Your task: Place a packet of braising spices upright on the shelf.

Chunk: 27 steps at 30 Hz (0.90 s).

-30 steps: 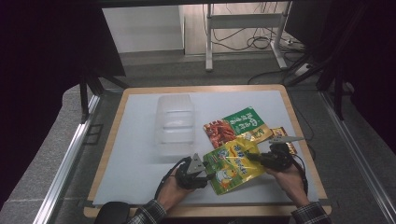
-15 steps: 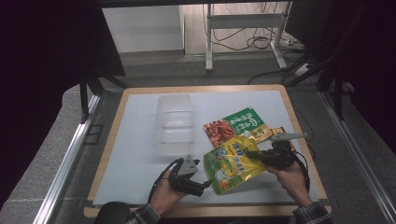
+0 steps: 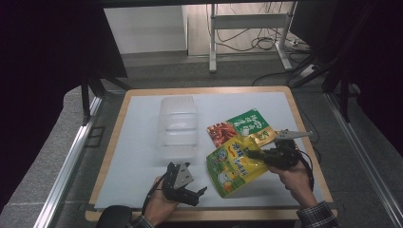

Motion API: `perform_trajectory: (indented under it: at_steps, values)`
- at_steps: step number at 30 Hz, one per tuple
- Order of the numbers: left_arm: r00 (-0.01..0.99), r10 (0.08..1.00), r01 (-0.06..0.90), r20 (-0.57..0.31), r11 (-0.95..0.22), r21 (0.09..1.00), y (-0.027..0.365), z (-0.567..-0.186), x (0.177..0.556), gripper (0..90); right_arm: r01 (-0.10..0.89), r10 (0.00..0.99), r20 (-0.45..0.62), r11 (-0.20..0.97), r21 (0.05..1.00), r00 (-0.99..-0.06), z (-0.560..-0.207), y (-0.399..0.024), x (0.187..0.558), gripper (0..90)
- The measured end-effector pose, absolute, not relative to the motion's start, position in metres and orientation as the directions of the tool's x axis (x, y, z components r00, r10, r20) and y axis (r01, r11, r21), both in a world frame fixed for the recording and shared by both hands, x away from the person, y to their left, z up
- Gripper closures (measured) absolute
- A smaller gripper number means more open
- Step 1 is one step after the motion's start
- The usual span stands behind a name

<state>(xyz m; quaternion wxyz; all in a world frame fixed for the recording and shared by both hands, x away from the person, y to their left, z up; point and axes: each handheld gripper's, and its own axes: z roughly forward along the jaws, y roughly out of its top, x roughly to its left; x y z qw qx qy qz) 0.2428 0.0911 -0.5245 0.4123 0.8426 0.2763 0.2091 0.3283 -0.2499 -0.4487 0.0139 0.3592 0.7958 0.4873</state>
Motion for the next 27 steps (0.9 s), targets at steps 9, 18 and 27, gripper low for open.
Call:
perform_trajectory:
  at_steps: [9, 18, 27]
  values:
    - [0.750, 0.649, 0.284, 0.126, -0.488, 0.825, 0.100, -0.522, 0.238, 0.9, 0.521, 0.573, 0.297, 0.273, 0.809, -0.763, -0.424, -0.245, 0.327, 87.9]
    - [0.745, 0.659, 0.270, 0.109, -0.447, 0.853, 0.103, -0.520, 0.234, 0.0, 0.485, 0.565, 0.273, 0.265, 0.833, -0.779, -0.402, -0.243, 0.329, 88.3]
    - [0.753, 0.647, 0.256, 0.116, -0.451, 0.855, 0.105, -0.520, 0.232, 0.0, 0.451, 0.582, 0.226, 0.277, 0.849, -0.782, -0.386, -0.237, 0.334, 88.3]
